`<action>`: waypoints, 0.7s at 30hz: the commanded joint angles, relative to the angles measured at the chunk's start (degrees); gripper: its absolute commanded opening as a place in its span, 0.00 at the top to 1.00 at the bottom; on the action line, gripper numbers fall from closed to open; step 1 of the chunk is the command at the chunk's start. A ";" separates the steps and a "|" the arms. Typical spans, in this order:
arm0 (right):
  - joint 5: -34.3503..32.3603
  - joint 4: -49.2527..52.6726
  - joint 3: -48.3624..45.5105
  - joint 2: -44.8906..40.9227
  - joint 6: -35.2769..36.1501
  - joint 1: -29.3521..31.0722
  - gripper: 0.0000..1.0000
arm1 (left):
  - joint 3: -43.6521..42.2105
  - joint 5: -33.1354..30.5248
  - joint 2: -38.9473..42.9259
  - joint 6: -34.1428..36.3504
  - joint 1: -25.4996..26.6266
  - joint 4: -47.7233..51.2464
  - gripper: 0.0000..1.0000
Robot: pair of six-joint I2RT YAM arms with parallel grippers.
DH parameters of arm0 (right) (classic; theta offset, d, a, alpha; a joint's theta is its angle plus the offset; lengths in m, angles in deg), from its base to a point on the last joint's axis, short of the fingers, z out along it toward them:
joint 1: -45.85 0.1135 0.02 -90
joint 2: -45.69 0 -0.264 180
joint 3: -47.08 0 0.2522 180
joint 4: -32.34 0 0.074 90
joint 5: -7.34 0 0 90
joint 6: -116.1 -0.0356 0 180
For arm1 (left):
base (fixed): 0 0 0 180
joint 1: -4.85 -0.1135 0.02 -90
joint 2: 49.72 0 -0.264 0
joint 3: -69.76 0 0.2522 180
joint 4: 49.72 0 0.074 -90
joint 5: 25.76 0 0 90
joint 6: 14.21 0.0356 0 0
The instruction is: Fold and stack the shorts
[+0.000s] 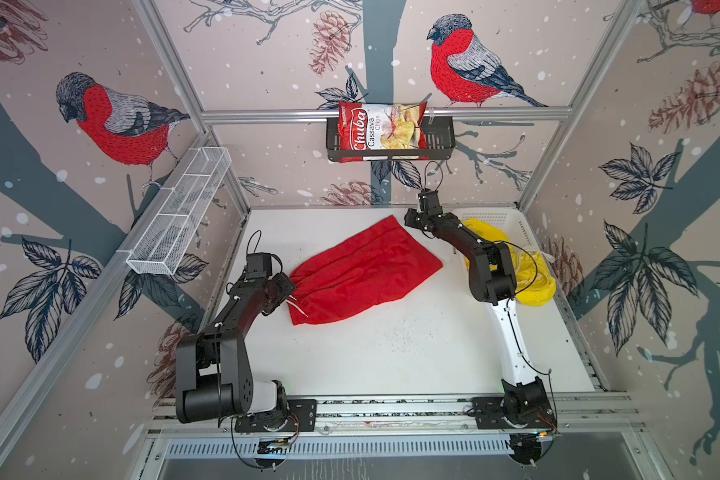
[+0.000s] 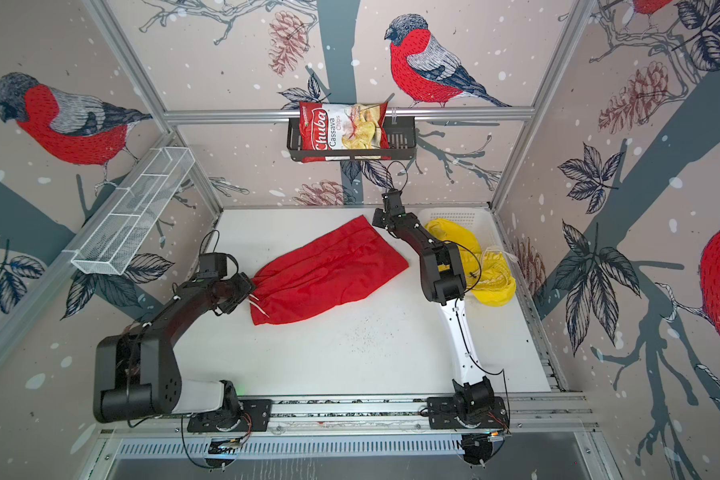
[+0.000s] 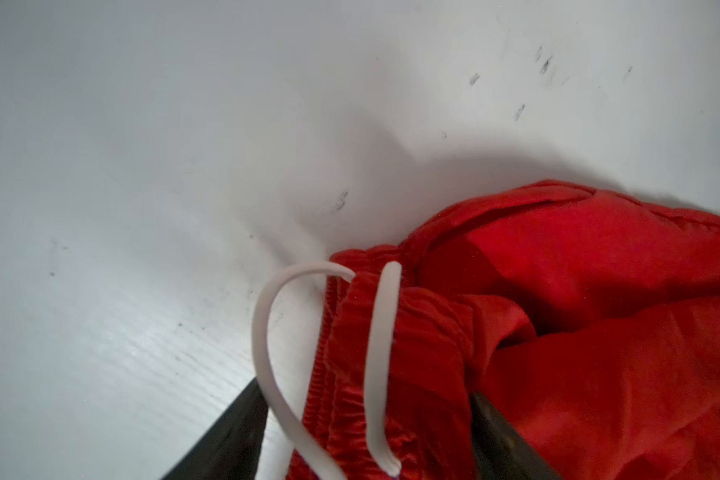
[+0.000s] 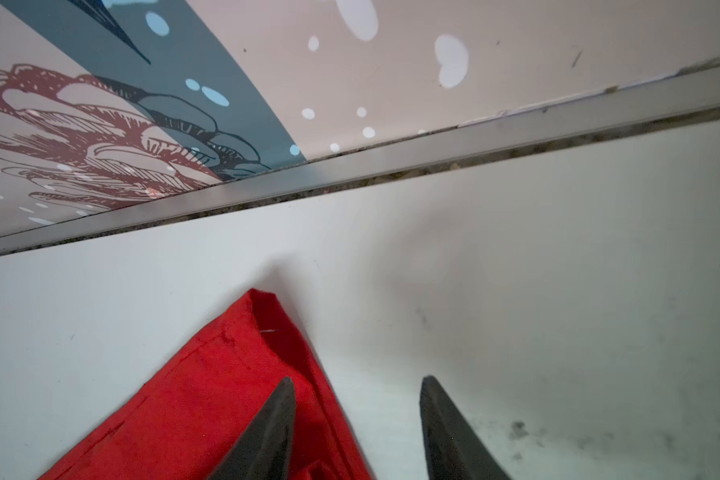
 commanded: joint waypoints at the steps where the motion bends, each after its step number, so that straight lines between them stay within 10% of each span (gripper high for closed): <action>1: 1.88 -4.25 0.23 -0.80 -1.50 -0.47 0.50 | 1.30 -0.43 1.18 1.58 -0.07 2.36 0.29; 21: -14.67 -7.58 -52.12 -30.21 0.51 10.32 0.58 | 5.43 -2.94 3.98 4.59 20.64 -1.64 0.36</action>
